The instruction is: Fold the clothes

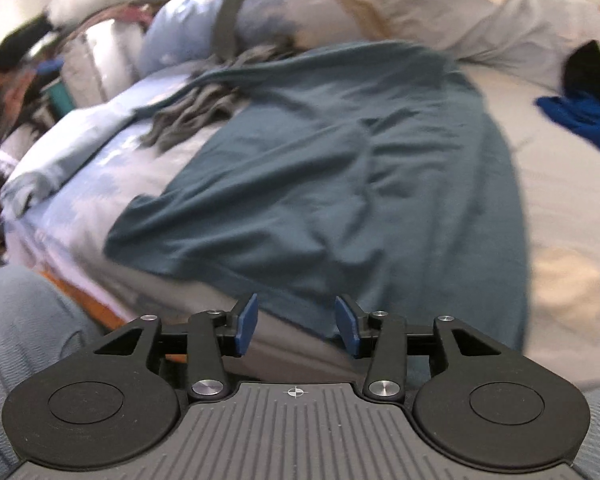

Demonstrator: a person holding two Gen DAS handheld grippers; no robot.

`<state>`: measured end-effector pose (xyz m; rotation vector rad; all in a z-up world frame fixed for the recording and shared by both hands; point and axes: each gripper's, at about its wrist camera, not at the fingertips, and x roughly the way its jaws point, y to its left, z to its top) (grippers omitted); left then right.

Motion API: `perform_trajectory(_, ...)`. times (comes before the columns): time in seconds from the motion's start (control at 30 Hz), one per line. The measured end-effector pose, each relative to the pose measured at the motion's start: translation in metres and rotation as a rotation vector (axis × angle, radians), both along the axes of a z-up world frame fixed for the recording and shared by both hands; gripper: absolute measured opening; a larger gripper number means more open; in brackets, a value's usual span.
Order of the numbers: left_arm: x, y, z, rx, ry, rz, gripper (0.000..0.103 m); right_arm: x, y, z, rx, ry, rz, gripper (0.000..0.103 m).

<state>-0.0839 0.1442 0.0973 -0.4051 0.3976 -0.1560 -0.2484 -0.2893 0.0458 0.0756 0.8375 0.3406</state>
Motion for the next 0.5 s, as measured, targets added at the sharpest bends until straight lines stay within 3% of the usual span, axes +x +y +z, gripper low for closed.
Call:
perform_trajectory(0.17,-0.032,-0.061,-0.058,0.067,0.267,-0.159,0.099,-0.017,-0.02,0.003,0.004,-0.049,-0.045,0.056)
perform_trajectory(0.3,-0.035,-0.082,-0.101,0.086,0.487,-0.237,0.094,-0.028,-0.02,0.002,0.023,-0.077,-0.021,0.058)
perform_trajectory(0.4,-0.035,-0.103,-0.122,0.154,0.592,-0.303,0.086,-0.033,-0.021,0.001,0.034,-0.093,-0.013,0.059)
perform_trajectory(0.47,-0.039,-0.118,-0.129,0.194,0.637,-0.348,0.065,-0.034,-0.022,0.002,0.048,-0.104,-0.01,0.06)
perform_trajectory(0.5,-0.04,-0.125,-0.133,0.211,0.657,-0.361,0.061,-0.035,-0.023,0.003,0.054,-0.109,-0.011,0.06)
